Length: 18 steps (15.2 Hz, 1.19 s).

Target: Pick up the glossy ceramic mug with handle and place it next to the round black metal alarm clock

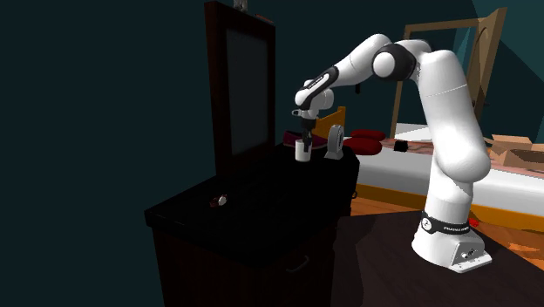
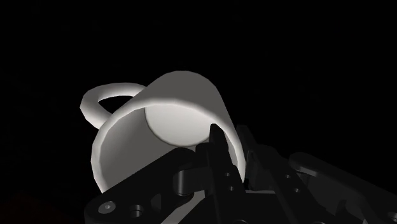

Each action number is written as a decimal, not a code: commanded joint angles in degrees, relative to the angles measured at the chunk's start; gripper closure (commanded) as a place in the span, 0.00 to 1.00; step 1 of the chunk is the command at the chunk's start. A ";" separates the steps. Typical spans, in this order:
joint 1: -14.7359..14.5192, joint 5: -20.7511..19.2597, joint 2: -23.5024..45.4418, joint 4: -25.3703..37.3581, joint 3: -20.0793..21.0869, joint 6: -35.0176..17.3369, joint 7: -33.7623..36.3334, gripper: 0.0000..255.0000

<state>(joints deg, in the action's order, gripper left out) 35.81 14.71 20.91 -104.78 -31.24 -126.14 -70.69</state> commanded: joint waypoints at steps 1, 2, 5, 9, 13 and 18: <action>0.03 0.16 0.17 -0.18 0.08 -0.38 -0.09 1.00; 0.04 0.16 0.17 -0.18 0.08 -0.38 -0.09 1.00; 0.04 0.16 0.17 -0.18 0.08 -0.38 -0.09 1.00; 0.04 0.16 0.18 -0.17 0.08 -0.38 -0.10 0.00; 0.04 0.16 0.19 -0.17 0.08 -0.38 -0.10 0.00; -0.87 -2.57 -3.61 2.35 -1.14 5.34 1.63 0.00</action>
<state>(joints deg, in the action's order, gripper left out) 34.94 12.42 17.65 -102.85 -32.24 -121.59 -69.16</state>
